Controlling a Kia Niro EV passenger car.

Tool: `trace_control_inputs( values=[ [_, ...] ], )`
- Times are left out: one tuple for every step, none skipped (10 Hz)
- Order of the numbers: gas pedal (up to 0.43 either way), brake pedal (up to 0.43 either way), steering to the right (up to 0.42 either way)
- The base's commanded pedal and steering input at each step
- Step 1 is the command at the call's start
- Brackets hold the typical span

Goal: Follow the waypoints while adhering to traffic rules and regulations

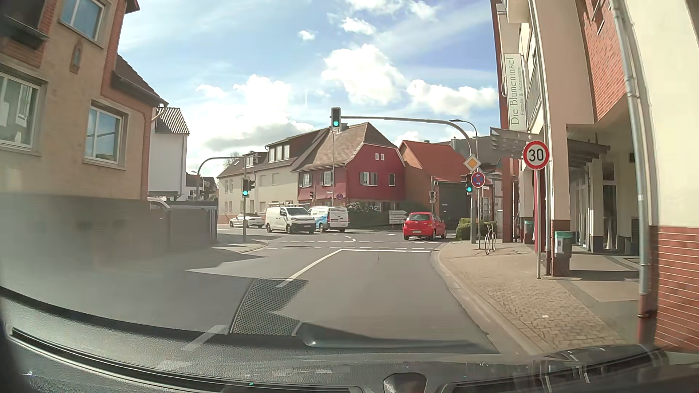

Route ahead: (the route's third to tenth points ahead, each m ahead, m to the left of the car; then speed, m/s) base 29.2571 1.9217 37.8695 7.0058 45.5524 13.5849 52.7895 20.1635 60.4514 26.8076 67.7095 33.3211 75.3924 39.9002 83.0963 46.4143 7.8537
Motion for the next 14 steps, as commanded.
trace_control_inputs(
  values=[
    [0.130, 0.000, 0.044],
    [0.130, 0.000, 0.042],
    [0.130, 0.000, 0.040],
    [0.130, 0.000, 0.037],
    [0.130, 0.000, 0.033],
    [0.130, 0.000, 0.029],
    [0.130, 0.000, 0.025],
    [0.130, 0.000, 0.023],
    [0.130, 0.000, 0.019],
    [0.130, 0.000, 0.015],
    [0.130, 0.000, 0.015],
    [0.118, 0.000, 0.015],
    [0.110, 0.000, 0.012],
    [0.098, 0.000, 0.010]
  ],
)
